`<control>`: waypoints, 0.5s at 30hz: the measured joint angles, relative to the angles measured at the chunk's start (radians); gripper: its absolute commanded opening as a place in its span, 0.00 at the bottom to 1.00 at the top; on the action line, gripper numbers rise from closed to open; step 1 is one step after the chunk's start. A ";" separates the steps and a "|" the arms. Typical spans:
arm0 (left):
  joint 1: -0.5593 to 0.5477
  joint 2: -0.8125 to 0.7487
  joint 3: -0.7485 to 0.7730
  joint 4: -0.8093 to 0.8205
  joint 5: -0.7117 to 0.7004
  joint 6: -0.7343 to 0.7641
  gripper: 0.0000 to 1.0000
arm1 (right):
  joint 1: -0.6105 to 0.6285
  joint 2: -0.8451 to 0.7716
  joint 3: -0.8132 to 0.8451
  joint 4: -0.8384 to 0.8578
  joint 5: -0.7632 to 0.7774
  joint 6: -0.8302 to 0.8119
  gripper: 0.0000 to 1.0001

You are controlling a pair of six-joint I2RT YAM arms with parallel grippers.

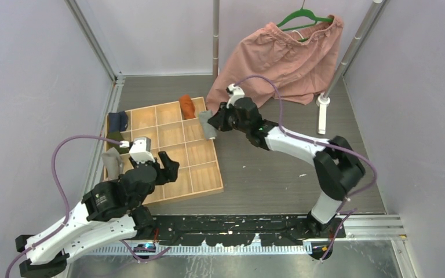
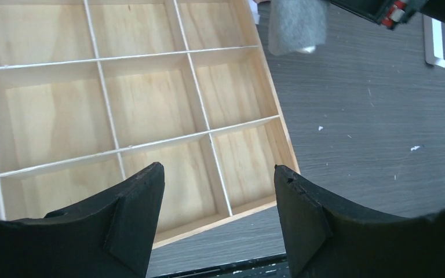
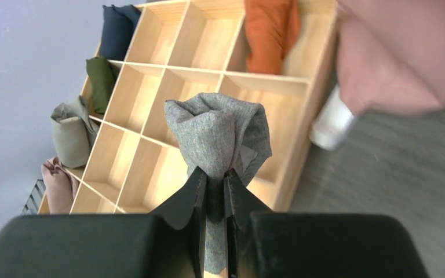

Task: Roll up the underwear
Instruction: Place the underwear in the storage box.

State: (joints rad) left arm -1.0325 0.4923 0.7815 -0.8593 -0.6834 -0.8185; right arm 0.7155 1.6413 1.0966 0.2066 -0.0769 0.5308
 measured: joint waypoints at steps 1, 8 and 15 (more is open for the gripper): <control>0.000 -0.005 -0.001 -0.014 -0.009 -0.003 0.70 | -0.001 0.055 0.045 0.020 -0.025 -0.011 0.01; 0.000 -0.046 -0.010 -0.040 -0.050 -0.008 0.70 | -0.009 0.327 0.240 0.121 -0.140 -0.032 0.01; 0.000 -0.046 -0.010 -0.051 -0.064 -0.006 0.70 | -0.013 0.512 0.363 0.156 -0.200 -0.031 0.01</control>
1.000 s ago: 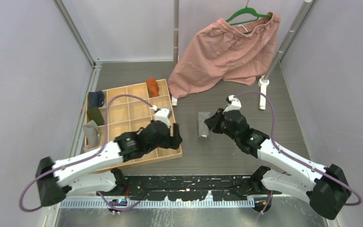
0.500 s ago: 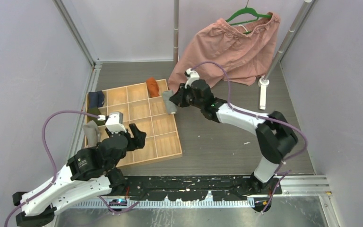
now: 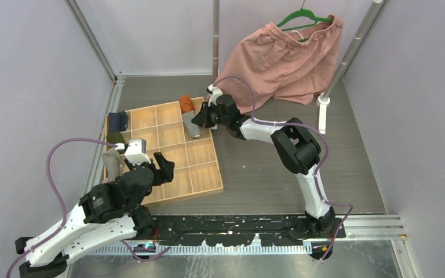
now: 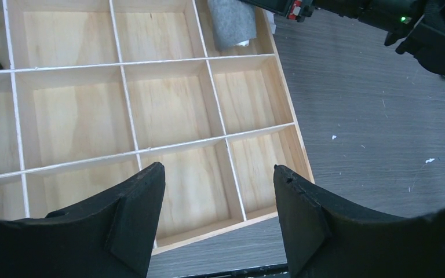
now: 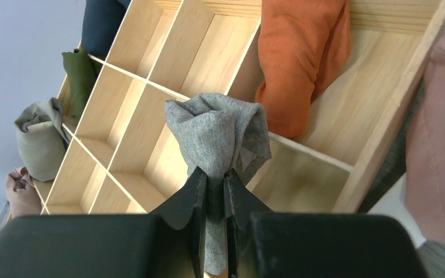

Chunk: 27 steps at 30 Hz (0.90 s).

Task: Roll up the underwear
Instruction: Place the underwear in the storage box.

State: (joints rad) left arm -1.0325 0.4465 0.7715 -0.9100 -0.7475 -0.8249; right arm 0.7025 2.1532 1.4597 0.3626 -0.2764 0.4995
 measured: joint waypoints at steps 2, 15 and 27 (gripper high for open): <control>0.000 0.000 0.000 -0.002 -0.003 0.002 0.70 | 0.000 0.034 0.029 0.008 -0.008 0.001 0.01; 0.000 -0.026 0.000 -0.033 -0.013 0.003 0.69 | -0.002 0.158 0.137 0.014 -0.033 0.070 0.03; 0.000 -0.034 -0.007 -0.038 -0.016 0.002 0.69 | -0.005 0.157 0.075 0.056 -0.058 0.097 0.19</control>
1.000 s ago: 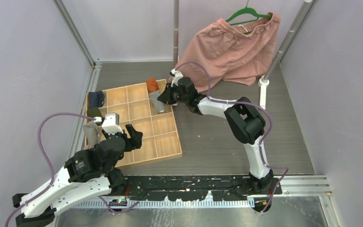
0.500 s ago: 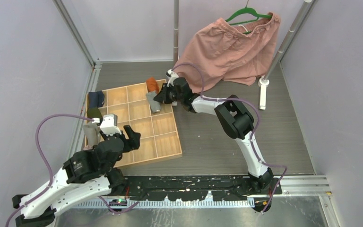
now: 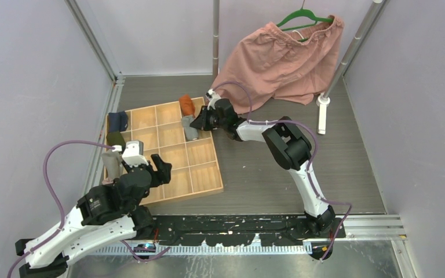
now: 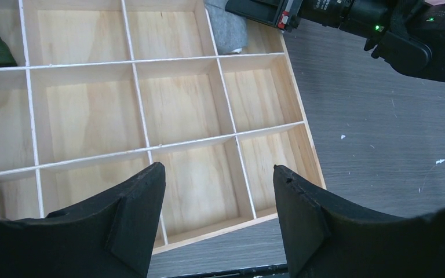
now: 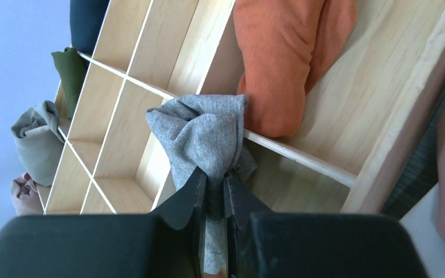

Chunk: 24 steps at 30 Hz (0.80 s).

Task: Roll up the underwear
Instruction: Place the underwear in the storage box.

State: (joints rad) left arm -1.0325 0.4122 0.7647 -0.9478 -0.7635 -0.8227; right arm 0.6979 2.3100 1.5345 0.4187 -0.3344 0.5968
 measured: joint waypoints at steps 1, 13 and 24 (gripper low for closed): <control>0.000 0.000 -0.001 0.000 0.000 0.000 0.69 | 0.000 0.000 -0.005 0.009 -0.002 0.001 0.25; 0.000 0.000 -0.003 0.000 0.000 -0.001 0.69 | 0.002 -0.060 -0.051 0.011 -0.002 -0.015 0.57; 0.000 0.000 -0.061 0.060 0.035 0.026 0.70 | -0.044 -0.227 -0.175 -0.064 0.051 -0.073 0.60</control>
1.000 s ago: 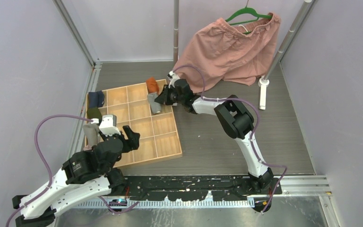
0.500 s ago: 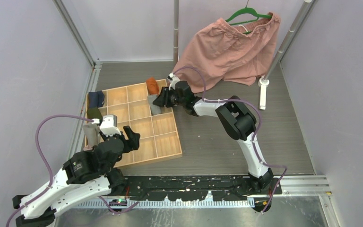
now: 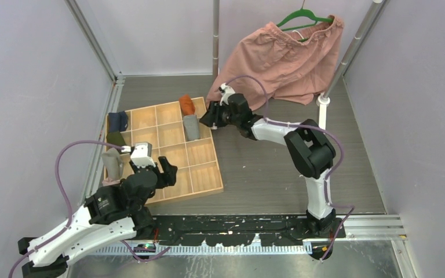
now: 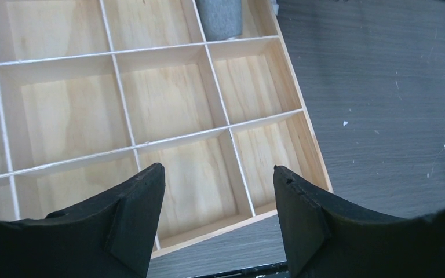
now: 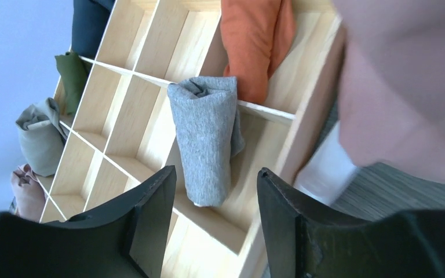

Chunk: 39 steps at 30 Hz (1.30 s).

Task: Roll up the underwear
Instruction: Place the underwear in the storage box, then reset both arms

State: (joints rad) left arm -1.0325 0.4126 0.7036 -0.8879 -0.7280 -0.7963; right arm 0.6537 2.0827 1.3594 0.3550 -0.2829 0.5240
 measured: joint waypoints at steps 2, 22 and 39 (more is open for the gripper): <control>0.000 0.000 -0.030 0.033 0.019 0.016 0.71 | -0.011 -0.069 -0.040 -0.023 0.014 -0.020 0.60; 0.000 0.045 -0.065 0.172 -0.006 0.164 0.84 | -0.040 -1.117 -0.493 -0.701 0.643 -0.031 1.00; 0.000 0.067 -0.064 0.115 -0.124 0.166 0.88 | -0.041 -1.808 -0.729 -1.011 0.985 0.041 1.00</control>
State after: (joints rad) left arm -1.0325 0.4797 0.6392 -0.7731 -0.8520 -0.6300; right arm 0.6128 0.2745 0.6300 -0.6563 0.7025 0.5648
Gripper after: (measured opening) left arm 0.877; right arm 0.995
